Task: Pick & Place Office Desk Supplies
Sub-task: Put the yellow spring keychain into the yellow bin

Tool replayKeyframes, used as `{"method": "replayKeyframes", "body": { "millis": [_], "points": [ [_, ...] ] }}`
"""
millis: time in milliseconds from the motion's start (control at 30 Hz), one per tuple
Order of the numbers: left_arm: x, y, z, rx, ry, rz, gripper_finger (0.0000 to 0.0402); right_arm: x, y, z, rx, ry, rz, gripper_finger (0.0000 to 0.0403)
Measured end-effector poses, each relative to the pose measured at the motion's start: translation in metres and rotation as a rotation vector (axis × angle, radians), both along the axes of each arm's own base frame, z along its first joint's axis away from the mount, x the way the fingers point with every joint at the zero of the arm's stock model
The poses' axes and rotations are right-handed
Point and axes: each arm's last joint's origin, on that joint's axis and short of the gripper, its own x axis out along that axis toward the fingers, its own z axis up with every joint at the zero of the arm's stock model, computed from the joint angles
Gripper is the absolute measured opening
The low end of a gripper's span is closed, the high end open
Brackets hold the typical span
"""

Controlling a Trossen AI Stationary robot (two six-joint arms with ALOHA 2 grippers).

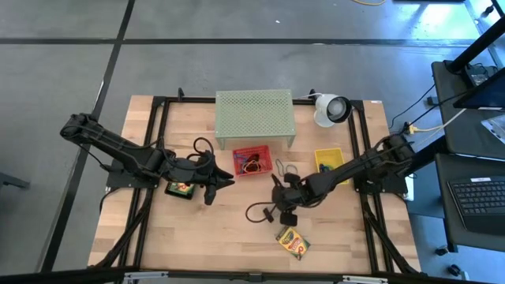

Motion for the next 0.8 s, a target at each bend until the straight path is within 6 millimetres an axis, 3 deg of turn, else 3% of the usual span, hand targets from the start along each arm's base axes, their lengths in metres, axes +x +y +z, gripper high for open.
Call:
{"method": "replayKeyframes", "body": {
  "millis": [167,400,533,700,800],
  "points": [
    [0.000,0.000,0.000,-0.003,0.001,-0.008,0.0098,-0.010,-0.006,0.040,0.074,-0.104,-0.095,0.0005],
    [0.000,0.000,0.000,0.000,0.002,-0.013,0.0098,-0.046,-0.036,0.081,0.033,-0.130,-0.339,0.0005],
    [0.000,0.000,0.000,-0.001,0.002,-0.013,0.0098,-0.071,-0.060,0.076,0.056,-0.103,-0.473,0.0005],
    [0.000,0.000,0.000,-0.002,0.002,-0.015,0.0098,-0.109,-0.084,0.046,0.168,0.001,-0.717,0.0005],
    [0.000,0.000,0.000,-0.003,0.003,-0.017,0.0098,-0.125,-0.094,0.038,0.193,-0.013,-0.835,0.0005]
  ]
}}
